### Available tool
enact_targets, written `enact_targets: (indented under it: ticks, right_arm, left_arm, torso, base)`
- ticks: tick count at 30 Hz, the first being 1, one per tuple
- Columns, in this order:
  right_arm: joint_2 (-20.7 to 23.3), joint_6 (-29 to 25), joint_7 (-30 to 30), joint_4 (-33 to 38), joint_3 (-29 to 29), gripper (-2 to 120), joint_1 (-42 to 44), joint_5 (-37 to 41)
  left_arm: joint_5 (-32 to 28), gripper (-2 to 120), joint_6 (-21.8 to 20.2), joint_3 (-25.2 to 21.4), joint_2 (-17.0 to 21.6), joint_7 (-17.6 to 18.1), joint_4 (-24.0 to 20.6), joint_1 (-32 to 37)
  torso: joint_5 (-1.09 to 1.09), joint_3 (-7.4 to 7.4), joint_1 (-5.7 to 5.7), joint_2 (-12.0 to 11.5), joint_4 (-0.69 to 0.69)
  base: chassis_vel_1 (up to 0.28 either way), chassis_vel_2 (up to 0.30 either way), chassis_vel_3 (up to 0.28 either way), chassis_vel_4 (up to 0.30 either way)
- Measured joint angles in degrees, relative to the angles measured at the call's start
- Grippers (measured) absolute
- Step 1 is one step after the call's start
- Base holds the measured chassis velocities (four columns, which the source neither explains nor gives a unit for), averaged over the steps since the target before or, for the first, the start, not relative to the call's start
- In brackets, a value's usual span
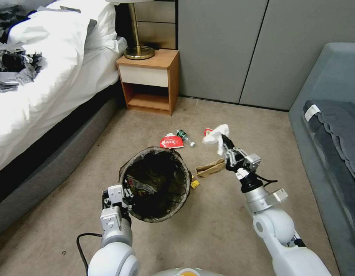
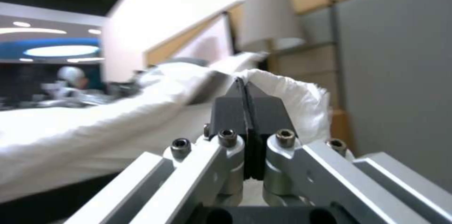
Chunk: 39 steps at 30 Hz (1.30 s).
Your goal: Pick up the trash bin, then pick up the garbage from the floor and place it into the trash bin.
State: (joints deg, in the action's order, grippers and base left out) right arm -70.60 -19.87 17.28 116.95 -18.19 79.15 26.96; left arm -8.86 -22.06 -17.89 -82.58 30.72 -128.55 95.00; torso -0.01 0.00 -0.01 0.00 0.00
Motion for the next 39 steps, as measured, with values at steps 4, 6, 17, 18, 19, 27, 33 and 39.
enact_targets:
  ticks: [4,6,17,18,19,27,33,39]
  right_arm:
    - [1.4,0.1,0.1,4.7,4.8,0,2.1,-2.2]
    - [2.0,0.1,0.1,5.6,6.8,0,2.7,-3.0]
    - [3.2,0.0,0.1,4.3,16.2,0,3.5,-9.0]
    - [3.1,-0.2,0.1,3.4,16.8,0,3.7,-9.7]
    - [3.1,-0.2,0.1,3.4,16.8,0,3.7,-9.7]
    - [2.3,-0.6,-0.1,-2.4,18.0,0,2.1,-10.4]
    - [1.3,-1.0,-0.4,-7.1,17.4,0,0.2,-10.2]
    - [1.2,0.1,-0.6,-8.6,16.4,0,-0.2,-10.2]
  left_arm:
    - [0.0,0,0.0,0.4,0.0,0.0,0.2,-0.2]
    - [0.0,0,0.0,0.4,0.0,0.0,0.3,-0.3]
    - [0.0,0,0.0,0.6,0.0,0.0,0.3,-0.4]
    - [0.0,0,0.0,0.6,0.0,-0.1,0.3,-0.2]
    - [0.0,0,0.0,0.6,0.0,-0.1,0.3,-0.2]
    - [0.2,0,0.0,1.0,-0.4,-0.1,-0.8,0.1]
    - [0.3,0,0.0,1.2,-0.5,-0.2,-1.4,0.5]
    - [0.4,0,0.0,1.2,-0.4,-0.2,-1.7,0.6]
  torso:
    - [0.0,0.0,0.0,0.0,0.0]
    - [0.0,0.0,0.0,0.0,0.0]
    - [0.01,0.0,0.0,0.0,0.01]
    - [0.01,0.0,0.0,0.0,0.0]
    - [0.01,0.0,0.0,0.0,0.0]
    - [0.01,0.0,0.0,0.0,0.0]
    - [0.01,0.0,0.0,0.0,0.0]
    - [0.0,0.0,0.0,0.0,0.0]
  base:
    - [0.0,0.0,0.0,0.0]
    - [0.0,0.0,0.0,0.0]
    - [0.0,0.0,0.0,0.0]
    - [0.0,0.0,0.0,0.0]
    - [0.0,0.0,0.0,0.0]
    - [0.0,0.0,0.0,0.0]
    - [0.0,0.0,0.0,0.0]
    - [0.0,0.0,0.0,0.0]
